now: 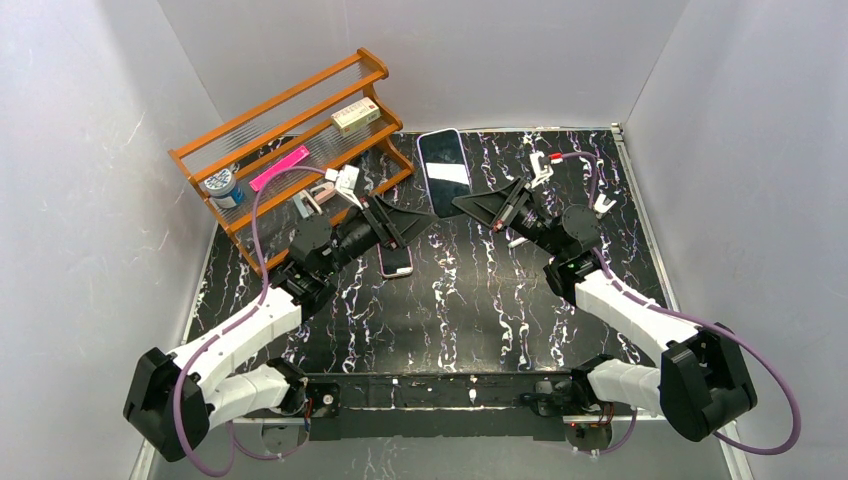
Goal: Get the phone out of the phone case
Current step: Remove the phone case from the phone.
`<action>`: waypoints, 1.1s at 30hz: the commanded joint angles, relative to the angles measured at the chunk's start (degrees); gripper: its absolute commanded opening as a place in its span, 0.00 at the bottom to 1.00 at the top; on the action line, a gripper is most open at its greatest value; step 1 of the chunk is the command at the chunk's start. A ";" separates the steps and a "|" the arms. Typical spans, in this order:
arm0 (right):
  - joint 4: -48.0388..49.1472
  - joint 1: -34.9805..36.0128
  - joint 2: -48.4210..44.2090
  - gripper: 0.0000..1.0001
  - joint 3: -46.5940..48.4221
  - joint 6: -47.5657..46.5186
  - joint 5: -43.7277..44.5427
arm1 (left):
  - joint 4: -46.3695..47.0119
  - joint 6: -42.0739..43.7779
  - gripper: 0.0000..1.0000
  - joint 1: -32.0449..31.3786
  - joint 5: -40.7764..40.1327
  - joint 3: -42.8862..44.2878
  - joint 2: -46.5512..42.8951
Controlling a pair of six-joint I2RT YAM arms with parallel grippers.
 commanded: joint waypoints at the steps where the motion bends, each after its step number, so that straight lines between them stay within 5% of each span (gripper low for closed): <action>1: 4.70 -0.20 -2.25 0.01 4.25 0.53 2.30 | -1.61 1.43 0.71 0.19 -1.03 -1.99 -0.99; 33: 4.52 -0.23 -2.89 0.01 2.92 2.18 1.01 | 6.92 -6.03 0.70 -0.35 0.83 0.49 6.96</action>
